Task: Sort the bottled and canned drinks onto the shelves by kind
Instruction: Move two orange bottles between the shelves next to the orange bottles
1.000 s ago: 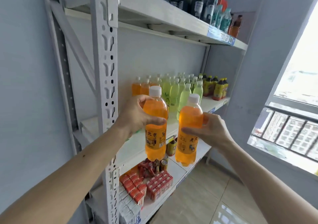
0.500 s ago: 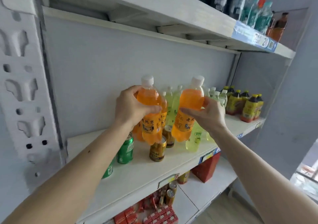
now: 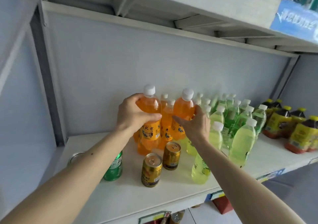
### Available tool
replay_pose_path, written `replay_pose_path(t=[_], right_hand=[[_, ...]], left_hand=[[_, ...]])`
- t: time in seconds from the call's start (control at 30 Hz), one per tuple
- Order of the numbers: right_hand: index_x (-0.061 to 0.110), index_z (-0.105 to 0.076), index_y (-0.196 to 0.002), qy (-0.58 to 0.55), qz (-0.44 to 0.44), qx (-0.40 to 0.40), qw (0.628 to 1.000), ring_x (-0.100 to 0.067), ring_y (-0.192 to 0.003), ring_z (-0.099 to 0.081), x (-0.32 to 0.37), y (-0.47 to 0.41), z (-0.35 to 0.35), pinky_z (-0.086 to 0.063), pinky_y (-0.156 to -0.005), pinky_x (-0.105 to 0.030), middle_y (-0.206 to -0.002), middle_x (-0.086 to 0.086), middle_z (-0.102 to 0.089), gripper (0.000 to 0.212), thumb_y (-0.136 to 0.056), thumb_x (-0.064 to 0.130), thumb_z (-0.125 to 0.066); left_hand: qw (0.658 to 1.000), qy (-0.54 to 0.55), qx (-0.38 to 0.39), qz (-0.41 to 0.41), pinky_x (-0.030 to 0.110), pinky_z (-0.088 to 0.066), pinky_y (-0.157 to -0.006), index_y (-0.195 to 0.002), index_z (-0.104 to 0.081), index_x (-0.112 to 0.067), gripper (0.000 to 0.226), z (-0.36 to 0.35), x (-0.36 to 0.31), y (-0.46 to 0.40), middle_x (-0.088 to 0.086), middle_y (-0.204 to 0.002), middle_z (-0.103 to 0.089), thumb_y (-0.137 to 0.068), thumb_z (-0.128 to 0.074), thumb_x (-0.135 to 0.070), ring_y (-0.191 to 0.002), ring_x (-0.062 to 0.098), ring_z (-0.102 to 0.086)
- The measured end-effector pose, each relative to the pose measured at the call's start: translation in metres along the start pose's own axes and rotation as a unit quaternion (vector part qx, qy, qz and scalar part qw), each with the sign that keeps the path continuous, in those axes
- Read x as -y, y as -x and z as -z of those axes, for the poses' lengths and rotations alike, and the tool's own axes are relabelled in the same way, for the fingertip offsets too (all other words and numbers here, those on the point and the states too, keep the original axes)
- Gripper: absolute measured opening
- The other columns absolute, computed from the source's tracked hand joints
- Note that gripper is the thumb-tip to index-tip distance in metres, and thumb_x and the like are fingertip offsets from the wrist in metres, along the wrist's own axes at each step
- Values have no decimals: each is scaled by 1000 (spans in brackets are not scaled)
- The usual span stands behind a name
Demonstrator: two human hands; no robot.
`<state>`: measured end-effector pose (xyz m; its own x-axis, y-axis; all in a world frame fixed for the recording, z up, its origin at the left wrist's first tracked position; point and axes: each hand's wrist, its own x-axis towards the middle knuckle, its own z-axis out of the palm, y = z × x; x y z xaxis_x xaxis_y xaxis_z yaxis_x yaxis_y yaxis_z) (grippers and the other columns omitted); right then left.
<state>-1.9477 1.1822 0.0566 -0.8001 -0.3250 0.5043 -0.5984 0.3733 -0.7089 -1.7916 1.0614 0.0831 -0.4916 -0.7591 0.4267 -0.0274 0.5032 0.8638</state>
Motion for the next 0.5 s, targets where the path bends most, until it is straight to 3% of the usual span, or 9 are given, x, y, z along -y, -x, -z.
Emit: replay_pose_path(t=[0.23, 0.33, 0.5], right_hand=[[14, -60, -119, 4, -4, 19, 1000, -20, -83, -66, -17, -6, -16, -57, -67, -34, -102, -4, -72, 72, -63, 52, -85], [13, -60, -119, 18, 7, 32, 999, -11, -69, -62, -16, -8, -13, -49, -59, -25, -100, -4, -72, 70, -66, 51, -84], [14, -61, -114, 35, 6, 62, 997, -22, -84, -67, -15, -11, -13, -58, -68, -38, -101, -4, -71, 71, -62, 56, -83]], left_hand=[[999, -23, 11, 23, 32, -51, -85, -119, -66, -23, 78, -13, 19, -15, -4, -115, -68, -48, -95, -34, -103, 17, -60], [999, -27, 20, 37, 43, -55, -90, -119, -65, -25, 82, -18, 26, -17, -3, -117, -68, -44, -96, -37, -107, 20, -62], [998, -23, 33, 56, 46, -55, -91, -118, -66, -26, 84, -24, 34, -18, -3, -117, -69, -41, -97, -34, -107, 21, -63]])
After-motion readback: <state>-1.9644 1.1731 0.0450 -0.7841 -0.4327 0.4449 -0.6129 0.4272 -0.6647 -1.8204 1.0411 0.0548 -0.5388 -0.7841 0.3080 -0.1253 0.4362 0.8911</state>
